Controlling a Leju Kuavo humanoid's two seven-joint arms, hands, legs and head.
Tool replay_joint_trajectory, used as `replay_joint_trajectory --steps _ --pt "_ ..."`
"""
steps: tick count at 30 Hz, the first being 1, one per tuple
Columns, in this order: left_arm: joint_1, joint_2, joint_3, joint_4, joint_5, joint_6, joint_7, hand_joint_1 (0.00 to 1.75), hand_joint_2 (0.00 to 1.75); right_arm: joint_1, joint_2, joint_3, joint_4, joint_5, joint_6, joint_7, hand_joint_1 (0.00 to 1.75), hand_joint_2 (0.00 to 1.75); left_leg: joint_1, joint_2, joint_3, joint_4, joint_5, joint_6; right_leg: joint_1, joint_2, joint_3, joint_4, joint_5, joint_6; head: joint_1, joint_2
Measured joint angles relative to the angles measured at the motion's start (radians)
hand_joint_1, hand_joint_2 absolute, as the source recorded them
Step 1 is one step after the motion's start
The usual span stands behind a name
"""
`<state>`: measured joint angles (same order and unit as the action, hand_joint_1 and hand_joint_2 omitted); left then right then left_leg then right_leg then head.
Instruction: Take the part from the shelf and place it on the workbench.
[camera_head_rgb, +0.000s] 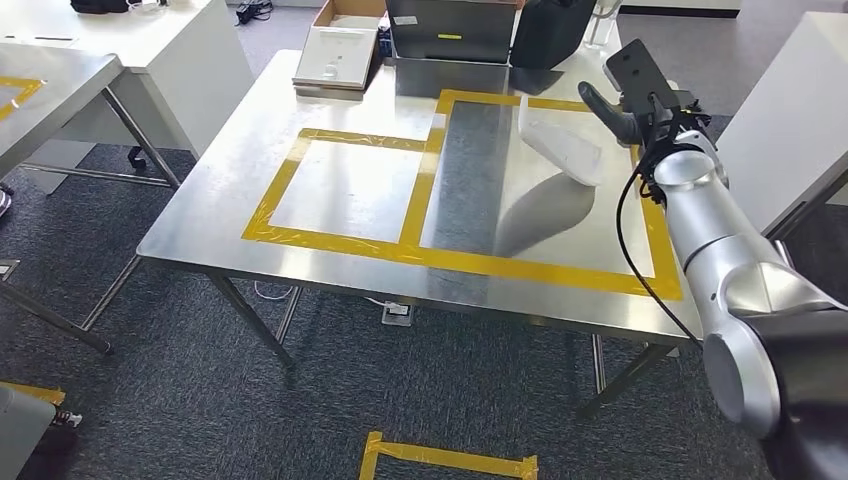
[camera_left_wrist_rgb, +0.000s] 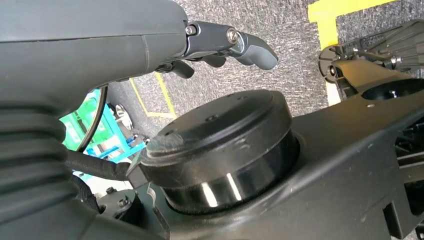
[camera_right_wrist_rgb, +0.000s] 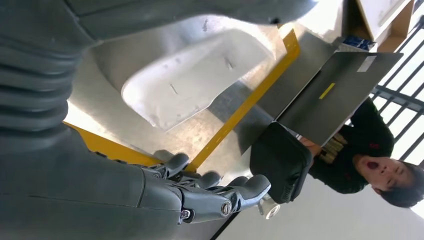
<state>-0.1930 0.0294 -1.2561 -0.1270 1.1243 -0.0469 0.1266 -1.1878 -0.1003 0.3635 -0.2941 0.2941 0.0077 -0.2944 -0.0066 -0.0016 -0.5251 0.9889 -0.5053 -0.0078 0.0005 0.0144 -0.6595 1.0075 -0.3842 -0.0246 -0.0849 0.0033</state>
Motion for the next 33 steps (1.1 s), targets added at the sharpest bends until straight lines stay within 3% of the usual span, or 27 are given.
replay_joint_trajectory --steps 8,11,13,15,16,17,18,20,22,25,27,30,31,32,33 --pt "0.004 0.000 0.000 0.000 0.008 0.000 -0.001 0.00 0.00 0.004 0.011 -0.033 -0.012 -0.074 0.052 -0.144 0.00 0.00 -0.008 -0.001 -0.003 0.013 -0.004 0.014 -0.007 0.000 0.004 -0.002 0.006 0.016 0.000 0.000" --pt "0.010 -0.001 0.000 0.000 0.014 0.000 -0.003 0.00 0.00 0.002 0.015 -0.062 -0.042 -0.136 0.113 -0.224 0.00 0.00 -0.001 0.002 0.007 -0.005 0.018 0.024 -0.007 0.000 -0.001 0.007 -0.005 0.029 0.001 0.000" --pt "0.016 -0.003 0.000 0.000 0.019 0.000 -0.004 0.00 0.00 0.002 0.018 -0.082 -0.072 -0.181 0.165 -0.269 0.00 0.00 0.006 0.006 0.011 -0.016 0.031 0.029 -0.007 -0.003 -0.035 0.089 -0.062 0.036 0.002 0.000" --pt "0.024 -0.002 0.000 0.000 0.024 0.000 -0.005 0.00 0.00 0.016 0.021 -0.099 -0.117 -0.224 0.217 -0.297 0.00 0.00 0.007 0.007 0.007 -0.014 0.033 0.031 -0.012 -0.005 -0.085 0.222 -0.121 0.043 0.002 0.000" --pt "0.028 -0.002 0.000 0.001 0.027 0.000 -0.006 0.00 0.00 0.029 0.021 -0.108 -0.146 -0.247 0.242 -0.306 0.00 0.00 0.009 0.007 0.005 -0.010 0.032 0.031 -0.016 -0.006 -0.100 0.265 -0.132 0.047 0.002 0.000" --pt "0.032 -0.003 0.000 0.001 0.030 0.000 -0.007 0.00 0.00 0.044 0.021 -0.115 -0.182 -0.269 0.267 -0.312 0.00 0.00 0.012 0.006 0.002 -0.006 0.031 0.028 -0.019 -0.008 -0.100 0.274 -0.124 0.051 0.002 0.000" --pt "0.036 -0.004 0.000 0.001 0.034 0.000 -0.008 0.00 0.00 0.064 0.021 -0.120 -0.227 -0.292 0.290 -0.312 0.00 0.00 0.015 0.006 -0.001 0.001 0.028 0.024 -0.023 -0.009 -0.080 0.242 -0.101 0.056 0.002 0.000" --pt "0.041 -0.004 0.000 0.001 0.039 0.000 -0.010 0.00 0.00 0.105 0.020 -0.125 -0.340 -0.336 0.325 -0.300 0.00 0.00 0.022 0.004 -0.012 0.020 0.018 0.010 -0.029 -0.013 -0.008 0.115 -0.056 0.065 0.002 0.000" --pt "0.047 -0.004 0.000 0.001 0.044 0.000 -0.013 0.00 0.00 0.154 0.015 -0.126 -0.475 -0.373 0.343 -0.283 0.00 0.00 0.023 0.001 -0.023 0.038 0.010 -0.005 -0.026 -0.011 0.031 0.046 -0.049 0.057 0.001 0.000" --pt "0.060 -0.005 0.000 0.001 0.051 0.000 -0.022 0.00 0.00 0.240 -0.001 -0.133 -0.686 -0.412 0.354 -0.255 0.00 0.00 0.022 -0.004 -0.030 0.049 0.007 -0.022 -0.023 -0.009 0.027 0.044 -0.056 0.027 0.001 0.000" --pt "0.068 -0.006 0.000 0.001 0.058 0.000 -0.030 0.00 0.00 0.289 -0.016 -0.138 -0.810 -0.434 0.361 -0.244 0.00 0.00 0.024 -0.003 -0.046 0.081 -0.027 -0.029 -0.024 -0.010 0.022 0.041 -0.049 0.012 0.000 0.000" --pt "0.072 -0.009 0.001 0.001 0.072 0.000 -0.041 0.00 0.00 0.368 -0.052 -0.152 -0.957 -0.454 0.364 -0.248 0.00 0.00 0.023 -0.002 -0.103 0.242 -0.135 -0.028 -0.019 -0.013 0.007 0.038 -0.035 -0.003 0.000 0.000" --pt "0.073 -0.009 0.001 0.001 0.077 0.000 -0.045 0.00 0.00 0.404 -0.067 -0.160 -0.998 -0.454 0.361 -0.256 0.00 0.00 0.023 -0.002 -0.115 0.287 -0.154 -0.025 -0.015 -0.014 0.000 0.038 -0.029 -0.005 0.000 0.000" --pt "0.075 -0.010 0.001 0.001 0.080 0.000 -0.048 0.00 0.00 0.447 -0.084 -0.171 -1.039 -0.448 0.354 -0.269 0.00 0.00 0.022 -0.002 -0.110 0.302 -0.154 -0.021 -0.011 -0.015 -0.007 0.038 -0.023 -0.006 0.000 0.000" --pt "0.076 -0.011 0.001 0.001 0.082 0.000 -0.049 0.00 0.00 0.496 -0.102 -0.183 -1.077 -0.440 0.346 -0.287 0.00 0.00 0.020 -0.002 -0.088 0.282 -0.137 -0.015 -0.007 -0.016 -0.016 0.038 -0.015 -0.006 0.000 0.000"
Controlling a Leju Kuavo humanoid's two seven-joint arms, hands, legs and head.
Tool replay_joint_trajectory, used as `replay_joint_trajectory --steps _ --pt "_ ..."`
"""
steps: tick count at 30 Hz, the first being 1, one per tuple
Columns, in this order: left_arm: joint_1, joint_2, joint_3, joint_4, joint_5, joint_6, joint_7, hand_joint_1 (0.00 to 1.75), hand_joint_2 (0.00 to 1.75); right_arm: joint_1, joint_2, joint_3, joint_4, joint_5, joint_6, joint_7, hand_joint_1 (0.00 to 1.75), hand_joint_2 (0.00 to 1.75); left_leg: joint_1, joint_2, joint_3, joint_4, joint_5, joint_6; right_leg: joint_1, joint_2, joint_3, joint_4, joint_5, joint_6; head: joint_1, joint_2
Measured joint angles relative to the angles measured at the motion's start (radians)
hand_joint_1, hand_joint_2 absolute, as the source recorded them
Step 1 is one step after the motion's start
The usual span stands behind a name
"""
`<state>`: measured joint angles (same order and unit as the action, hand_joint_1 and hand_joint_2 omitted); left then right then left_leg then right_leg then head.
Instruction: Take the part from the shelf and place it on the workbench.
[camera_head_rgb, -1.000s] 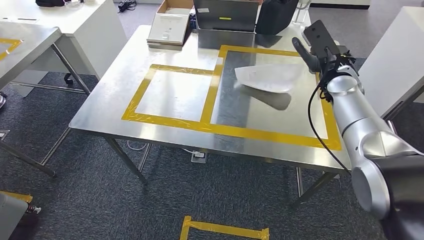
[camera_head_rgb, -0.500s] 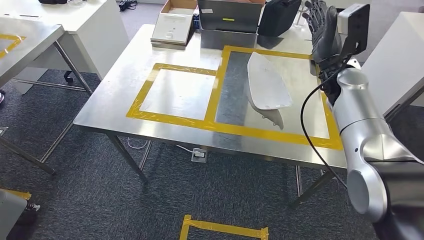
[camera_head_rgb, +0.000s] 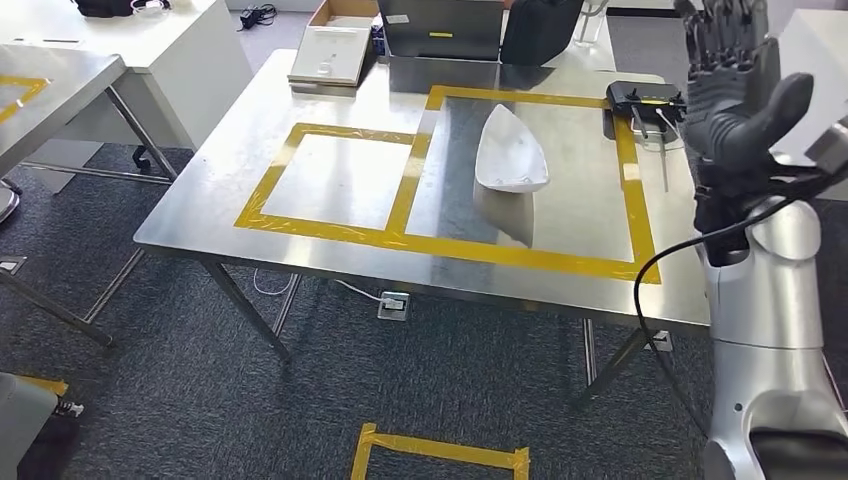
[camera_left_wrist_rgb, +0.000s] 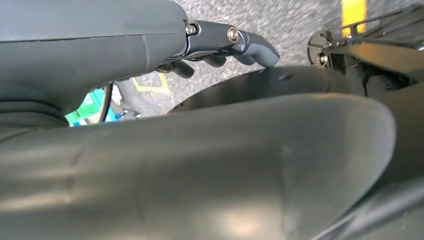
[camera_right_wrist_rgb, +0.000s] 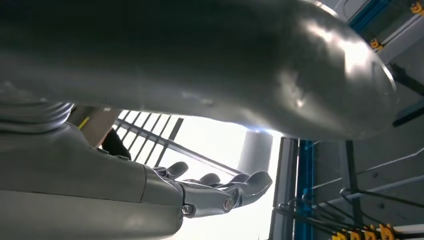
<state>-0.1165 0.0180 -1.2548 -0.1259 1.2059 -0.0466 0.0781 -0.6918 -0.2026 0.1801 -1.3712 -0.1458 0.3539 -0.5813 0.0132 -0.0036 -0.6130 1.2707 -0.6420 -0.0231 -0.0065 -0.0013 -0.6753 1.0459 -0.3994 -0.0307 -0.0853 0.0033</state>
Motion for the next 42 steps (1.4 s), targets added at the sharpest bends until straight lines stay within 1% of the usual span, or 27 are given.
replay_joint_trajectory --steps 3,4,6,8,9,12,13,14,15,16,17,19,20,22,24,26,28,29,31,32,33,35,36,38,39,40,42 --pt "0.007 -0.003 0.000 0.000 0.002 0.000 0.004 0.00 0.00 0.157 -0.053 -0.053 -0.100 0.034 -0.024 -0.057 0.00 0.00 -0.012 -0.001 0.118 -0.176 0.055 0.023 0.007 -0.001 -0.022 0.000 0.026 0.007 0.001 0.000" --pt "0.009 -0.004 0.000 0.000 0.004 0.000 0.005 0.00 0.00 0.205 -0.067 -0.075 -0.128 0.044 -0.032 -0.069 0.00 0.00 -0.017 -0.002 0.139 -0.217 0.059 0.027 0.006 -0.002 -0.024 -0.002 0.033 0.012 0.001 0.000" --pt "0.011 -0.005 0.000 0.000 0.010 0.000 0.006 0.00 0.00 0.303 -0.086 -0.125 -0.180 0.065 -0.056 -0.078 0.00 0.00 -0.025 -0.003 0.141 -0.238 0.067 0.032 0.002 -0.004 -0.020 -0.010 0.048 0.028 0.001 0.000" --pt "0.011 -0.007 0.000 0.000 0.017 0.000 0.007 0.00 0.00 0.410 -0.093 -0.179 -0.229 0.102 -0.091 -0.086 0.00 0.00 -0.025 -0.002 0.130 -0.250 0.088 0.047 -0.003 -0.005 -0.022 -0.015 0.048 0.043 0.001 0.000" --pt "0.011 -0.009 0.000 0.000 0.020 0.000 0.008 0.00 0.00 0.464 -0.094 -0.204 -0.253 0.126 -0.110 -0.091 0.00 0.00 -0.024 -0.001 0.122 -0.256 0.103 0.054 -0.004 -0.004 -0.028 -0.001 0.019 0.049 0.001 0.000" --pt "0.013 -0.013 0.000 0.000 0.024 0.000 0.010 0.00 0.00 0.603 -0.086 -0.258 -0.304 0.185 -0.163 -0.091 0.00 0.00 -0.021 0.005 0.084 -0.262 0.142 0.064 -0.006 0.000 -0.063 0.148 -0.137 0.060 0.001 0.000" --pt "0.014 -0.014 0.000 0.000 0.024 0.000 0.011 0.00 0.00 0.643 -0.077 -0.269 -0.312 0.195 -0.174 -0.082 0.00 0.00 -0.021 0.006 0.069 -0.261 0.154 0.063 -0.006 0.000 -0.069 0.207 -0.165 0.062 0.001 0.000" --pt "0.014 -0.015 0.000 0.000 0.022 0.000 0.012 0.00 0.00 0.680 -0.066 -0.278 -0.315 0.199 -0.181 -0.068 0.00 0.00 -0.021 0.008 0.053 -0.258 0.165 0.062 -0.007 0.000 -0.064 0.245 -0.168 0.064 0.001 0.000" --pt "0.013 -0.015 0.000 0.000 0.020 0.000 0.013 0.00 0.00 0.713 -0.051 -0.286 -0.313 0.196 -0.183 -0.053 0.00 0.00 -0.019 0.009 0.035 -0.254 0.176 0.059 -0.008 0.000 -0.045 0.253 -0.150 0.066 0.001 0.000" --pt "0.013 -0.016 0.000 0.000 0.018 0.000 0.011 0.00 0.00 0.740 -0.035 -0.294 -0.307 0.189 -0.182 -0.035 0.00 0.00 -0.017 0.011 0.016 -0.248 0.186 0.055 -0.010 0.000 -0.007 0.227 -0.125 0.069 0.001 0.000" --pt "0.012 -0.016 0.000 0.000 0.016 0.000 0.007 0.00 0.00 0.760 -0.019 -0.302 -0.297 0.180 -0.177 -0.018 0.00 0.00 -0.016 0.012 -0.001 -0.241 0.194 0.049 -0.012 -0.001 0.045 0.168 -0.112 0.071 0.001 0.000" --pt "0.011 -0.016 0.000 0.000 0.016 0.000 -0.007 0.00 0.00 0.789 0.009 -0.320 -0.255 0.172 -0.165 0.008 0.00 0.00 -0.015 0.014 -0.022 -0.226 0.205 0.037 -0.009 0.000 0.139 0.040 -0.128 0.063 0.000 0.000" --pt "0.009 -0.017 0.000 0.000 0.018 0.000 -0.014 0.00 0.00 0.801 0.020 -0.328 -0.229 0.171 -0.159 0.016 0.00 0.00 -0.016 0.014 -0.025 -0.222 0.209 0.031 -0.006 0.001 0.161 0.002 -0.145 0.054 0.000 0.000" --pt "0.009 -0.016 0.000 0.000 0.026 0.000 -0.032 0.00 0.00 0.822 0.050 -0.358 -0.143 0.163 -0.136 0.029 0.00 0.00 -0.014 0.014 -0.025 -0.225 0.220 0.017 -0.001 0.003 0.162 -0.012 -0.146 0.031 -0.001 0.000" --pt "0.011 -0.014 0.002 0.000 0.039 0.000 -0.054 0.00 0.00 0.825 0.084 -0.400 -0.021 0.168 -0.116 0.028 0.00 0.00 -0.011 0.011 -0.034 -0.214 0.207 0.007 -0.001 0.000 0.152 -0.017 -0.128 0.013 -0.002 0.000" --pt "0.011 -0.012 0.006 0.001 0.050 0.000 -0.073 0.00 0.00 0.799 0.108 -0.450 0.153 0.193 -0.121 0.020 0.00 0.00 -0.011 0.004 -0.057 -0.143 0.128 0.004 -0.001 -0.003 0.131 -0.021 -0.104 0.002 -0.003 0.000" --pt "0.008 -0.013 0.008 0.000 0.048 0.000 -0.077 0.00 0.00 0.759 0.118 -0.511 0.377 0.211 -0.153 0.029 0.00 0.00 -0.012 0.000 -0.082 -0.028 0.040 0.002 0.001 -0.005 0.105 -0.021 -0.082 -0.001 -0.004 0.000" --pt "0.006 -0.015 0.007 0.000 0.041 0.000 -0.071 0.00 0.00 0.742 0.120 -0.541 0.487 0.212 -0.176 0.051 0.00 0.00 -0.012 -0.001 -0.083 0.016 0.026 0.000 0.003 -0.007 0.090 -0.020 -0.072 -0.001 -0.003 0.000" --pt "0.006 -0.019 0.004 0.000 0.024 0.000 -0.051 0.00 0.00 0.725 0.126 -0.597 0.684 0.198 -0.219 0.136 0.00 0.00 -0.012 -0.001 -0.046 0.021 0.059 0.001 0.005 -0.012 0.059 -0.017 -0.050 0.001 -0.003 0.000" --pt "0.007 -0.021 0.001 0.000 0.017 0.003 -0.042 0.00 0.00 0.721 0.131 -0.621 0.762 0.184 -0.238 0.191 0.00 0.00 -0.013 -0.001 -0.003 -0.022 0.083 0.004 0.005 -0.013 0.044 -0.015 -0.039 0.003 -0.003 0.000" --pt "0.007 -0.023 -0.002 0.000 0.011 0.012 -0.035 0.00 0.00 0.719 0.140 -0.648 0.831 0.172 -0.261 0.257 0.00 0.00 -0.014 -0.002 0.053 -0.091 0.089 0.008 0.006 -0.013 0.032 -0.013 -0.029 0.005 -0.003 0.000" --pt "0.009 -0.025 -0.008 0.000 0.003 0.037 -0.023 0.00 0.00 0.715 0.165 -0.694 0.932 0.163 -0.315 0.395 0.00 0.00 -0.019 -0.003 0.149 -0.223 0.073 0.017 0.005 -0.012 0.023 -0.012 -0.010 0.013 -0.003 0.000" --pt "0.009 -0.025 -0.011 0.000 0.001 0.047 -0.017 0.00 0.00 0.713 0.180 -0.711 0.971 0.168 -0.340 0.461 0.00 0.00 -0.023 -0.004 0.173 -0.261 0.063 0.022 0.002 -0.012 0.024 -0.015 -0.002 0.019 -0.004 0.000" --pt "0.009 -0.026 -0.013 0.000 0.003 0.052 -0.001 0.00 0.00 0.709 0.203 -0.728 1.027 0.175 -0.372 0.548 0.00 0.87 -0.026 -0.002 0.171 -0.276 0.075 0.034 -0.003 -0.009 0.027 -0.022 0.015 0.032 -0.006 0.000" --pt "0.008 -0.025 -0.013 0.000 0.005 0.052 0.009 0.00 0.00 0.706 0.216 -0.737 1.049 0.168 -0.383 0.575 0.00 1.31 -0.026 0.001 0.165 -0.280 0.085 0.043 -0.005 -0.007 0.023 -0.018 0.008 0.037 -0.008 0.000" --pt "0.008 -0.025 -0.013 0.001 0.007 0.052 0.020 0.00 0.00 0.705 0.230 -0.749 1.070 0.159 -0.392 0.595 0.00 1.75 -0.025 0.004 0.154 -0.283 0.099 0.051 -0.006 -0.004 0.016 -0.001 -0.019 0.042 -0.008 0.000" --pt "0.009 -0.021 -0.015 0.002 0.008 0.052 0.045 0.00 0.00 0.703 0.254 -0.772 1.101 0.148 -0.404 0.622 0.00 1.75 -0.024 0.008 0.126 -0.285 0.125 0.061 -0.008 -0.002 -0.009 0.089 -0.122 0.047 -0.008 0.000"
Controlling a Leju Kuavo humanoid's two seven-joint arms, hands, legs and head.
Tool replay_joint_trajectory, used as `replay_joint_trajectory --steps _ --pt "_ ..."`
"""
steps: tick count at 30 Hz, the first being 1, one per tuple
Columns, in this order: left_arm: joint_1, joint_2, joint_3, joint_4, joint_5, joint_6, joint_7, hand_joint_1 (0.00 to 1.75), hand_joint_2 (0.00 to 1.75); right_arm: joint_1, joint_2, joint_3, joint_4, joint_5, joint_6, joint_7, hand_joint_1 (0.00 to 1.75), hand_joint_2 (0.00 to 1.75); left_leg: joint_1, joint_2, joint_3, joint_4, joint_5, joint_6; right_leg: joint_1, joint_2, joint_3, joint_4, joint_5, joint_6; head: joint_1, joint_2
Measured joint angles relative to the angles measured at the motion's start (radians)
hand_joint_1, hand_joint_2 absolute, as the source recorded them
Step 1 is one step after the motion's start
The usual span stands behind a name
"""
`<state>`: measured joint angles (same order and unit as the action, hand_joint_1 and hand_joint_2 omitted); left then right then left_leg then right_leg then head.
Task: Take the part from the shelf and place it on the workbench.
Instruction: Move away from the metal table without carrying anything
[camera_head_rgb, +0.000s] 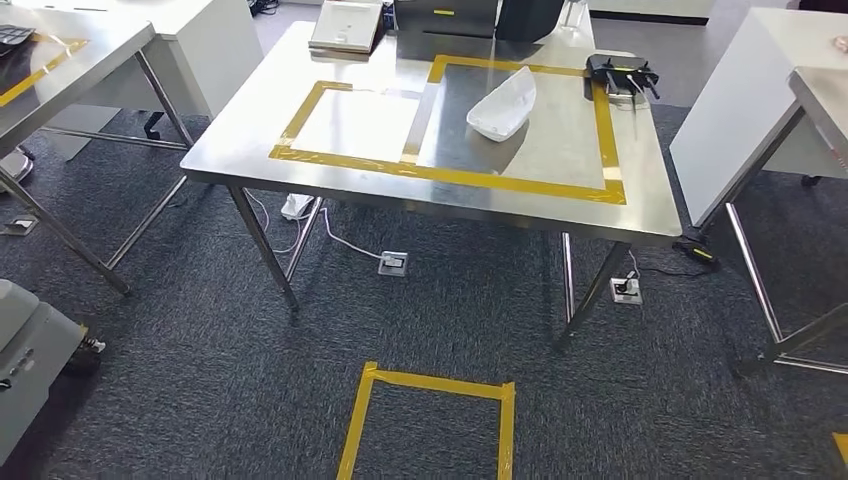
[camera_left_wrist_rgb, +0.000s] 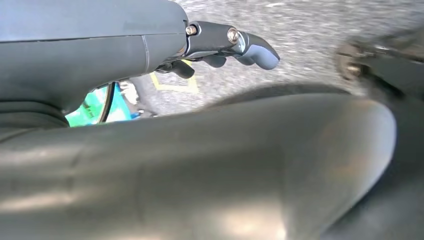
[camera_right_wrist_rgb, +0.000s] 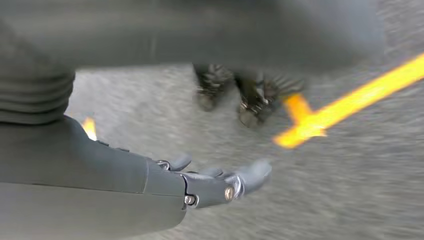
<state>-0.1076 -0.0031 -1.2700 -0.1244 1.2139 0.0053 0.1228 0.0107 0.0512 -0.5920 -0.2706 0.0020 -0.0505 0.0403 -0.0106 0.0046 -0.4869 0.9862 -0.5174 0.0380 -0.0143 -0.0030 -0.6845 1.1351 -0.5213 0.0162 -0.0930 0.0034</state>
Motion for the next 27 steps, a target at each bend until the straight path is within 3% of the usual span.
replay_joint_trajectory --steps 1,2,3,4,6,8,9,10,12,13,15,17,18,19,20,21,22,24,25,27 --pt "0.001 0.002 -0.002 0.001 -0.003 0.000 0.012 0.00 0.00 -0.001 0.008 -0.006 0.010 0.002 -0.001 0.007 0.00 1.75 -0.001 0.002 -0.016 0.001 0.012 0.001 -0.001 0.000 -0.012 0.065 -0.049 0.001 0.000 0.000" --pt "0.003 0.004 -0.006 0.002 -0.009 0.000 0.024 0.00 0.00 -0.003 0.014 -0.009 0.018 0.007 0.001 0.011 0.00 1.75 -0.002 0.004 -0.033 0.004 0.024 0.000 0.000 0.001 -0.018 0.124 -0.075 0.003 0.000 0.000" --pt "0.003 0.005 -0.011 0.003 -0.017 0.000 0.037 0.00 0.00 -0.005 0.019 -0.011 0.026 0.012 0.005 0.011 0.00 1.75 -0.002 0.005 -0.050 0.007 0.036 0.000 0.000 0.001 -0.014 0.163 -0.077 0.003 0.000 0.000" --pt "0.004 0.006 -0.017 0.003 -0.026 0.000 0.047 0.00 0.00 -0.007 0.022 -0.012 0.032 0.019 0.011 0.007 0.00 1.75 -0.002 0.007 -0.068 0.013 0.047 -0.002 0.000 0.001 0.003 0.173 -0.056 0.003 0.000 0.000" --pt "0.003 0.008 -0.030 0.003 -0.038 0.000 0.057 0.00 0.00 -0.012 0.025 -0.013 0.039 0.037 0.023 -0.008 0.00 1.75 -0.001 0.008 -0.105 0.030 0.066 -0.008 0.000 0.001 0.089 0.091 -0.005 0.000 0.000 0.000" --pt "0.003 0.009 -0.037 0.003 -0.037 0.000 0.044 0.00 0.00 -0.021 0.024 -0.012 0.043 0.055 0.026 -0.018 0.00 1.75 -0.002 0.009 -0.133 0.047 0.081 -0.019 0.004 0.001 0.188 -0.047 -0.018 -0.007 0.001 0.000" --pt "0.002 0.009 -0.038 0.003 -0.032 0.000 0.029 0.00 0.00 -0.026 0.022 -0.012 0.045 0.061 0.022 -0.017 0.00 1.75 -0.003 0.009 -0.139 0.052 0.089 -0.025 0.007 0.002 0.214 -0.093 -0.036 -0.011 0.002 0.000" --pt "0.001 0.010 -0.038 0.003 -0.026 0.000 0.011 0.00 0.00 -0.031 0.020 -0.011 0.048 0.064 0.015 -0.009 0.00 1.75 -0.002 0.010 -0.143 0.052 0.097 -0.031 0.010 0.002 0.222 -0.116 -0.046 -0.018 0.002 0.000" --pt "-0.002 0.010 -0.038 0.003 -0.017 0.000 -0.027 0.00 0.00 -0.040 0.018 -0.008 0.055 0.077 0.005 0.021 0.00 1.75 0.001 0.009 -0.148 0.051 0.109 -0.044 0.010 -0.001 0.209 -0.122 -0.032 -0.032 0.002 0.000" --pt "-0.004 0.010 -0.038 0.003 -0.016 0.000 -0.042 0.00 0.00 -0.045 0.017 -0.003 0.059 0.089 0.004 0.037 0.00 1.75 0.002 0.006 -0.155 0.060 0.095 -0.050 0.009 -0.003 0.199 -0.123 -0.020 -0.041 0.002 0.000" --pt "-0.008 0.008 -0.039 0.002 -0.024 0.000 -0.058 0.00 0.00 -0.054 0.018 0.013 0.063 0.122 0.012 0.052 0.00 1.75 0.007 0.000 -0.181 0.132 0.012 -0.061 0.006 -0.006 0.173 -0.126 0.007 -0.053 0.001 0.000" --pt "-0.017 0.004 -0.045 0.001 -0.041 0.000 -0.060 0.00 0.00 -0.057 0.021 0.037 0.063 0.157 0.027 0.043 0.00 1.75 0.012 -0.002 -0.206 0.256 -0.076 -0.070 0.007 -0.007 0.141 -0.125 0.033 -0.056 0.001 0.000" --pt "-0.023 0.001 -0.049 0.000 -0.051 0.000 -0.058 0.00 0.00 -0.059 0.023 0.050 0.064 0.174 0.036 0.032 0.00 1.75 0.014 -0.002 -0.208 0.304 -0.088 -0.073 0.007 -0.009 0.124 -0.124 0.046 -0.054 0.001 0.000" --pt "-0.029 -0.002 -0.054 -0.001 -0.059 0.000 -0.056 0.00 0.00 -0.062 0.026 0.061 0.065 0.187 0.043 0.022 0.00 1.75 0.015 -0.002 -0.197 0.324 -0.075 -0.074 0.007 -0.010 0.106 -0.123 0.059 -0.052 0.001 0.000" --pt "-0.034 -0.005 -0.059 -0.002 -0.065 0.000 -0.056 0.00 0.00 -0.066 0.029 0.071 0.066 0.197 0.048 0.014 0.00 1.75 0.016 -0.002 -0.169 0.309 -0.048 -0.075 0.007 -0.011 0.089 -0.122 0.072 -0.049 0.001 0.000" --pt "-0.039 -0.008 -0.063 -0.003 -0.070 0.000 -0.056 0.00 0.00 -0.070 0.032 0.081 0.067 0.204 0.050 0.011 0.00 1.75 0.018 -0.002 -0.123 0.259 -0.022 -0.074 0.007 -0.011 0.075 -0.120 0.085 -0.046 0.001 0.000" --pt "-0.046 -0.011 -0.066 -0.003 -0.074 0.000 -0.057 0.00 0.00 -0.074 0.035 0.089 0.068 0.211 0.050 0.012 0.00 1.75 0.018 -0.003 -0.064 0.184 -0.016 -0.072 0.008 -0.010 0.062 -0.117 0.096 -0.041 0.001 0.000" --pt "-0.060 -0.017 -0.071 -0.005 -0.079 0.000 -0.061 0.00 0.00 -0.082 0.040 0.104 0.069 0.221 0.046 0.022 0.00 1.75 0.014 -0.007 0.025 0.052 -0.034 -0.061 0.007 -0.010 0.050 -0.114 0.117 -0.030 0.001 0.000" --pt "-0.065 -0.021 -0.074 -0.006 -0.081 0.001 -0.062 0.00 0.00 -0.085 0.041 0.110 0.070 0.226 0.043 0.028 0.00 1.75 0.009 -0.008 0.041 0.019 -0.045 -0.053 0.006 -0.011 0.047 -0.116 0.128 -0.023 0.001 0.000" --pt "-0.068 -0.026 -0.078 -0.007 -0.083 0.001 -0.066 0.00 0.00 -0.086 0.043 0.119 0.074 0.231 0.039 0.043 0.00 1.75 0.004 -0.006 0.026 0.009 -0.031 -0.036 0.000 -0.011 0.043 -0.120 0.144 -0.009 0.000 0.000"
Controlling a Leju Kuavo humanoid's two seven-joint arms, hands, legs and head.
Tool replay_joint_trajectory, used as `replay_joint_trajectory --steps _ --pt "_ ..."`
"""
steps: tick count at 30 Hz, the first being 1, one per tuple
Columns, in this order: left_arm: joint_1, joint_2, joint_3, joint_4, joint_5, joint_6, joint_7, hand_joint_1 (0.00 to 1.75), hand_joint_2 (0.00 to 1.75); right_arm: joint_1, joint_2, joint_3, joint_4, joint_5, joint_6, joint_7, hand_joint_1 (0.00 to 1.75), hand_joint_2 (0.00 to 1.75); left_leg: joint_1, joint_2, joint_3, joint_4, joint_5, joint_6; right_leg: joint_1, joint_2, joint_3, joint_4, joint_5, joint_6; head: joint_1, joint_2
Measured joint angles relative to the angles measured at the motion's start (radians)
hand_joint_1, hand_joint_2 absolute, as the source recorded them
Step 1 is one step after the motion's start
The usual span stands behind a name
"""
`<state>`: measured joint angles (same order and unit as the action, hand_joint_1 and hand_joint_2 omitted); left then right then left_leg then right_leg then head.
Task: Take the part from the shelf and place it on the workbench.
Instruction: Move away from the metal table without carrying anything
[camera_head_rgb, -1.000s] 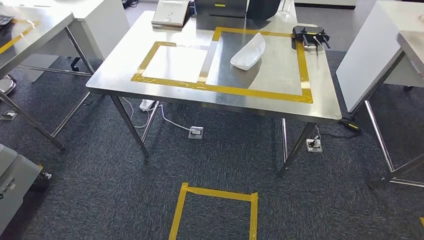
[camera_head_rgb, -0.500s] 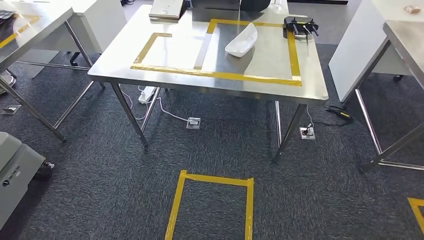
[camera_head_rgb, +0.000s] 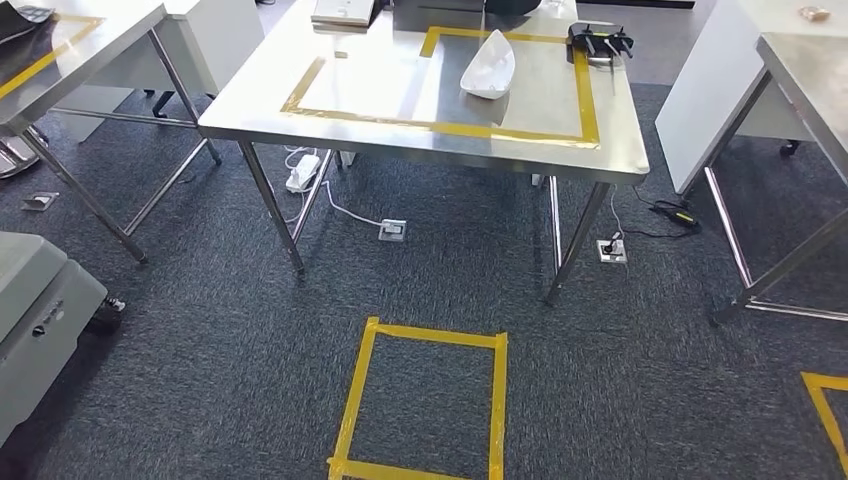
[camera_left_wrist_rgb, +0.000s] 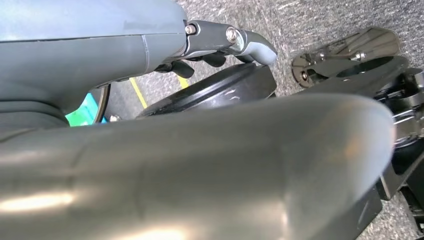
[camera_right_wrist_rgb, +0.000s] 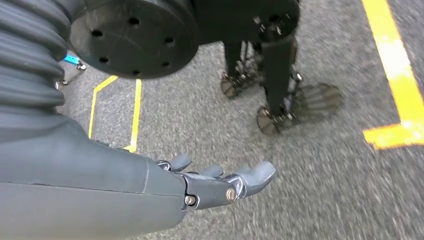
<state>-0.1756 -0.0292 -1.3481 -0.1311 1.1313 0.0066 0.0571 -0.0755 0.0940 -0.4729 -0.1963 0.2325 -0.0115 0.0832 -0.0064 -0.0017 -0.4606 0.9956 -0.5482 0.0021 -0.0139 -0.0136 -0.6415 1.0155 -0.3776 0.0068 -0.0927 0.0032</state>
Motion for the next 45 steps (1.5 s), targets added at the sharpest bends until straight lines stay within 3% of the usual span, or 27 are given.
replay_joint_trajectory --steps 1,2,5,6,8,10,12,13,16,18,20,21,23,25,27,28,30,32,34,36,37,38,39,41,42,44,45 --pt "0.000 -0.001 -0.002 0.000 0.000 0.000 -0.002 0.00 0.00 0.001 0.000 0.004 0.003 0.001 -0.002 0.009 0.00 1.75 -0.001 0.002 -0.010 0.000 0.011 0.009 -0.002 0.002 -0.008 0.007 -0.011 0.006 0.000 0.000" --pt "0.001 -0.001 -0.003 0.000 0.001 0.000 -0.005 0.00 0.00 0.004 0.000 0.006 0.006 0.001 -0.005 0.019 0.00 1.75 0.000 0.005 -0.023 -0.001 0.024 0.018 -0.003 0.004 -0.019 0.031 -0.043 0.011 -0.001 0.000" --pt "0.002 -0.001 -0.006 0.000 0.002 0.000 -0.005 0.00 0.00 0.013 0.000 0.010 0.012 0.008 -0.021 0.068 0.00 1.75 -0.003 0.008 -0.069 0.001 0.061 0.033 -0.002 0.007 -0.057 0.195 -0.196 0.016 0.000 0.000" --pt "0.003 0.000 -0.007 0.000 0.003 0.000 -0.001 0.00 0.00 0.015 -0.002 0.013 0.013 0.014 -0.029 0.091 0.00 1.75 -0.004 0.008 -0.084 0.003 0.073 0.033 0.000 0.008 -0.060 0.247 -0.217 0.015 0.000 0.000" --pt "0.006 0.004 -0.008 0.000 0.009 0.000 0.006 0.00 0.00 0.017 -0.006 0.019 0.014 0.028 -0.042 0.136 0.00 1.75 -0.006 0.010 -0.118 0.011 0.096 0.032 0.004 0.009 -0.026 0.270 -0.189 0.010 0.000 0.000" --pt "0.013 0.008 -0.008 0.000 0.015 0.000 0.005 0.00 0.00 0.018 -0.011 0.024 0.013 0.036 -0.047 0.161 0.00 1.75 -0.006 0.012 -0.150 0.023 0.115 0.027 0.009 0.010 0.071 0.165 -0.152 0.001 0.000 0.000" --pt "0.019 0.011 -0.008 0.000 0.019 0.000 0.002 0.00 0.00 0.018 -0.014 0.026 0.013 0.035 -0.046 0.160 0.00 1.75 -0.007 0.013 -0.168 0.032 0.130 0.018 0.015 0.011 0.159 0.035 -0.167 -0.009 0.000 0.000" --pt "0.021 0.014 -0.008 0.000 0.021 0.000 0.003 0.00 0.00 0.018 -0.015 0.027 0.013 0.029 -0.045 0.152 0.00 1.75 -0.007 0.014 -0.171 0.033 0.138 0.012 0.018 0.011 0.177 0.000 -0.179 -0.014 0.000 0.000" --pt "0.028 0.022 -0.008 0.000 0.018 0.000 0.015 0.00 0.00 0.017 -0.013 0.027 0.014 0.007 -0.039 0.110 0.00 1.75 -0.004 0.012 -0.176 0.031 0.149 -0.007 0.018 0.008 0.166 -0.017 -0.159 -0.033 0.001 0.000" --pt "0.034 0.028 -0.012 0.001 0.007 0.000 0.026 0.00 0.00 0.014 -0.010 0.026 0.014 -0.003 -0.030 0.069 0.00 1.75 0.000 0.007 -0.194 0.082 0.081 -0.018 0.013 0.004 0.147 -0.025 -0.132 -0.047 0.002 0.000" --pt "0.035 0.029 -0.017 0.001 0.000 0.000 0.029 0.00 0.00 0.007 -0.006 0.026 0.014 -0.005 -0.018 0.037 0.00 1.75 0.006 0.003 -0.220 0.199 -0.023 -0.028 0.012 0.003 0.118 -0.025 -0.107 -0.051 0.002 0.000" --pt "0.034 0.030 -0.019 0.001 0.000 0.000 0.028 0.00 0.00 0.002 -0.003 0.026 0.014 -0.002 -0.012 0.028 0.00 1.75 0.009 0.003 -0.226 0.258 -0.050 -0.033 0.012 0.002 0.101 -0.023 -0.095 -0.050 0.002 0.000" --pt "0.032 0.030 -0.020 0.000 0.003 0.000 0.024 0.00 0.00 -0.009 0.004 0.026 0.014 0.006 -0.002 0.021 0.00 1.75 0.016 0.003 -0.208 0.304 -0.031 -0.040 0.011 0.000 0.066 -0.016 -0.073 -0.044 0.002 0.000" --pt "0.031 0.028 -0.020 0.000 0.008 0.000 0.024 0.00 0.00 -0.021 0.010 0.027 0.014 0.016 0.004 0.022 0.00 1.75 0.024 0.003 -0.124 0.219 0.015 -0.046 0.008 0.000 0.034 -0.005 -0.053 -0.035 0.002 0.000" --pt "0.028 0.026 -0.021 -0.001 0.012 0.000 0.029 0.00 0.00 -0.030 0.015 0.027 0.014 0.021 0.003 0.024 0.00 1.75 0.024 0.000 -0.023 0.078 0.005 -0.043 0.007 0.000 0.013 0.007 -0.036 -0.022 0.002 0.000" --pt "0.026 0.025 -0.021 -0.001 0.013 0.000 0.033 0.00 0.00 -0.032 0.017 0.027 0.014 0.021 0.002 0.025 0.00 1.75 0.020 -0.002 0.002 0.033 -0.008 -0.038 0.007 -0.001 0.007 0.009 -0.027 -0.015 0.003 0.000" --pt "0.025 0.024 -0.021 -0.001 0.016 0.000 0.039 0.00 0.00 -0.033 0.021 0.028 0.014 0.018 0.000 0.023 0.00 1.75 0.013 -0.002 -0.001 0.011 -0.011 -0.017 0.003 -0.001 0.001 0.005 -0.012 -0.001 0.005 0.000" --pt "0.027 0.024 -0.023 -0.001 0.010 0.000 0.031 0.00 0.87 -0.028 0.024 0.028 0.014 0.012 0.001 0.017 0.00 1.75 0.012 0.002 -0.015 0.008 0.002 0.005 -0.002 0.001 -0.010 0.022 -0.032 0.011 0.007 0.000" --pt "0.027 0.024 -0.025 -0.001 0.004 0.000 0.027 0.00 1.75 -0.018 0.026 0.027 0.015 -0.001 0.000 0.012 0.00 1.75 0.012 0.005 -0.034 0.007 0.019 0.019 -0.003 0.004 -0.039 0.109 -0.117 0.016 0.007 0.000" --pt "0.027 0.025 -0.025 0.000 0.011 0.000 0.041 0.00 1.75 -0.011 0.027 0.021 0.015 -0.025 -0.002 0.011 0.00 1.75 0.007 0.007 -0.054 0.008 0.035 0.024 -0.001 0.006 -0.073 0.236 -0.195 0.015 0.007 0.000" --pt "0.028 0.025 -0.025 0.000 0.017 0.000 0.050 0.00 1.75 -0.007 0.027 0.016 0.015 -0.037 -0.005 0.012 0.00 1.75 0.004 0.008 -0.063 0.010 0.041 0.024 0.000 0.007 -0.077 0.277 -0.203 0.012 0.007 0.000" --pt "0.029 0.025 -0.025 0.000 0.021 0.000 0.057 0.00 1.75 -0.003 0.027 0.009 0.015 -0.047 -0.007 0.013 0.00 1.75 0.002 0.009 -0.071 0.012 0.046 0.024 0.003 0.008 -0.066 0.288 -0.191 0.008 0.007 0.000" --pt "0.030 0.025 -0.025 0.000 0.023 0.000 0.061 0.00 1.75 0.001 0.026 0.003 0.015 -0.053 -0.011 0.015 0.00 1.75 0.001 0.009 -0.077 0.015 0.051 0.023 0.007 0.008 -0.037 0.262 -0.166 0.003 0.007 0.000" --pt "0.031 0.022 -0.024 -0.002 0.021 0.001 0.064 0.00 1.75 0.007 0.024 -0.007 0.015 -0.056 -0.017 0.018 0.00 1.75 -0.001 0.010 -0.089 0.022 0.056 0.019 0.017 0.008 0.057 0.136 -0.125 -0.012 0.007 0.000" --pt "0.032 0.019 -0.020 -0.007 0.014 0.003 0.063 0.00 1.31 0.011 0.022 -0.009 0.015 -0.057 -0.017 0.018 0.00 1.75 -0.002 0.011 -0.092 0.024 0.059 0.016 0.021 0.008 0.097 0.076 -0.122 -0.020 0.007 0.000" --pt "0.036 0.010 0.006 -0.022 -0.013 0.033 0.060 0.00 0.44 0.021 0.018 -0.008 0.016 -0.059 -0.015 0.014 0.00 0.87 -0.003 0.013 -0.096 0.025 0.065 0.007 0.028 0.007 0.134 0.007 -0.137 -0.031 0.007 0.000" --pt "0.040 0.008 0.027 -0.030 -0.031 0.060 0.058 0.00 0.00 0.028 0.017 -0.005 0.016 -0.061 -0.013 0.012 0.00 0.44 -0.004 0.014 -0.097 0.024 0.067 0.008 0.027 0.006 0.137 -0.005 -0.140 -0.028 0.007 0.000"
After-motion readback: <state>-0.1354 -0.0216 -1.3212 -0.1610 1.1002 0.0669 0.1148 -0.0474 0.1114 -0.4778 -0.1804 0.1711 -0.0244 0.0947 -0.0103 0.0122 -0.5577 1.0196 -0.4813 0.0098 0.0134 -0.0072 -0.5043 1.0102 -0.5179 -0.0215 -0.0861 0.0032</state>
